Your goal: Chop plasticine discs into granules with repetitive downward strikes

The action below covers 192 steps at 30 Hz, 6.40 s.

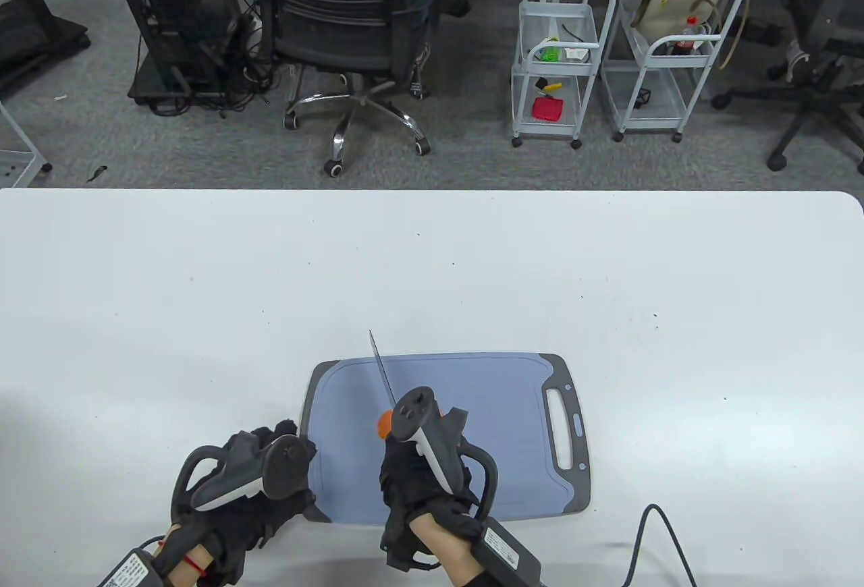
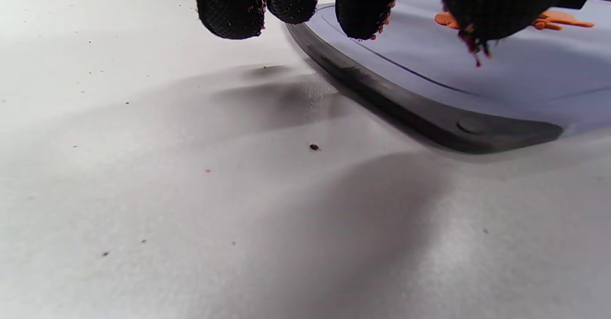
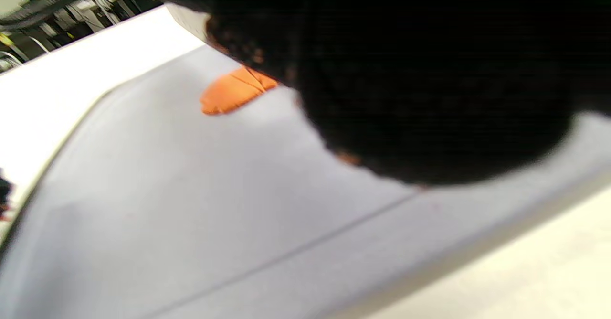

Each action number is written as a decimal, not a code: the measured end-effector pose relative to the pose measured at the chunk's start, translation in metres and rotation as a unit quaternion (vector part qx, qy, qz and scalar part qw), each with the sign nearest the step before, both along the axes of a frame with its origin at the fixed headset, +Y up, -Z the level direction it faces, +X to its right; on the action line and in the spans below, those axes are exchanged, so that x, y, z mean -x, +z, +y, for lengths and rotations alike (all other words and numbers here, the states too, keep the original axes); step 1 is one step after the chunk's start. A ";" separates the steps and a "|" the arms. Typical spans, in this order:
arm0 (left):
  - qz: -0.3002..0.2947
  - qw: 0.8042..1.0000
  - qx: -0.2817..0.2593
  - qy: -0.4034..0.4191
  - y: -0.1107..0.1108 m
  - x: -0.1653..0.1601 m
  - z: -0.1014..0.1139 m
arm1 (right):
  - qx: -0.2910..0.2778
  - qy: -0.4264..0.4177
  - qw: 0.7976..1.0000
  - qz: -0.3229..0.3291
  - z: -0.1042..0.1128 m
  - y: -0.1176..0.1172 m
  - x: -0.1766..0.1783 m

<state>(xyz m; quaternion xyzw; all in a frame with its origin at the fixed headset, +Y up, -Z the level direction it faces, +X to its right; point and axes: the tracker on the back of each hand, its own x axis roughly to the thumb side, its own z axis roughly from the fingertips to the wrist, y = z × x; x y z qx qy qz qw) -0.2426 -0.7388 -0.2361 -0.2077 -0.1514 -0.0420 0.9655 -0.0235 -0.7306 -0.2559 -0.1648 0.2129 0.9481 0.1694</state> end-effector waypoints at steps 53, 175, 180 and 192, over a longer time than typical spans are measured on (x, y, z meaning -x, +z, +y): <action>0.010 0.999 -0.023 0.021 0.003 0.002 0.008 | -0.032 0.023 0.998 0.053 -0.003 -0.009 0.014; 0.048 0.998 -0.038 0.017 -0.008 0.011 0.005 | -0.137 0.055 0.927 0.345 0.029 -0.085 -0.077; 0.064 0.997 -0.031 0.019 -0.014 0.018 0.003 | -0.123 0.107 0.910 0.381 0.023 -0.091 -0.066; 0.088 0.996 -0.014 0.012 -0.021 0.026 -0.003 | -0.043 0.027 0.929 0.367 -0.019 -0.114 -0.065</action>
